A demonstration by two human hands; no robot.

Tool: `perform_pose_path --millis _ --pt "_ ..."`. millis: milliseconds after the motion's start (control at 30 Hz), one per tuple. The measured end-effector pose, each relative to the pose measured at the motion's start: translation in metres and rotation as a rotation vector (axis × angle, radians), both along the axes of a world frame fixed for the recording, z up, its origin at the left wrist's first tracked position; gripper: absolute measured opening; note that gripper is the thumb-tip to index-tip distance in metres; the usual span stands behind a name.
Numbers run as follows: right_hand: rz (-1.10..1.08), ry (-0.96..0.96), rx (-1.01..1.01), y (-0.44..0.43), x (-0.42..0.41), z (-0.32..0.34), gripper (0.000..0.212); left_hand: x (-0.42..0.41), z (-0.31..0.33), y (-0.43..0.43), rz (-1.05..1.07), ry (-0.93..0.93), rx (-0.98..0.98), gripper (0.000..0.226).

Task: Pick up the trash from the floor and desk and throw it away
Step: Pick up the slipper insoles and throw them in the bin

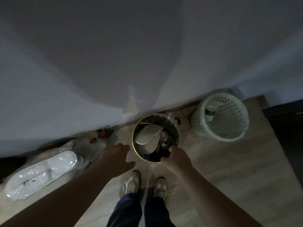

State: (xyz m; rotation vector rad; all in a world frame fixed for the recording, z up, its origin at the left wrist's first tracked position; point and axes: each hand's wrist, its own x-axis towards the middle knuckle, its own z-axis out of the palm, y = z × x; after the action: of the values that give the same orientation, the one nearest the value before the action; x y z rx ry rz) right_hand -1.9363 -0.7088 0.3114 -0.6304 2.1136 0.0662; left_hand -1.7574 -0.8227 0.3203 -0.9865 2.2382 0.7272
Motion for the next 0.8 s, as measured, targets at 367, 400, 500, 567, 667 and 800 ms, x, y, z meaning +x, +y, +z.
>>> perform_pose_path --millis 367,400,500,567,667,800 --pt "0.407 0.216 -0.268 -0.012 -0.013 0.173 0.037 -0.003 0.173 -0.008 -0.091 0.035 -0.176 0.055" --pt "0.443 0.226 -0.299 -0.013 -0.014 0.193 0.036 -0.003 0.194 -0.006 -0.080 0.039 -0.193 0.055" --pt "0.586 0.196 -0.395 -0.013 -0.021 0.256 0.035 0.002 0.255 0.006 -0.022 0.072 -0.234 0.047" --pt "0.700 0.132 -0.439 -0.012 -0.025 0.299 0.041 0.007 0.295 0.017 0.027 0.098 -0.257 0.043" --pt "0.848 0.055 -0.528 -0.011 -0.026 0.362 0.049 0.018 0.348 0.037 0.114 0.127 -0.290 0.051" --pt "0.999 0.061 -0.673 -0.019 -0.009 0.434 0.054 0.051 0.409 0.054 0.237 0.193 -0.373 0.057"
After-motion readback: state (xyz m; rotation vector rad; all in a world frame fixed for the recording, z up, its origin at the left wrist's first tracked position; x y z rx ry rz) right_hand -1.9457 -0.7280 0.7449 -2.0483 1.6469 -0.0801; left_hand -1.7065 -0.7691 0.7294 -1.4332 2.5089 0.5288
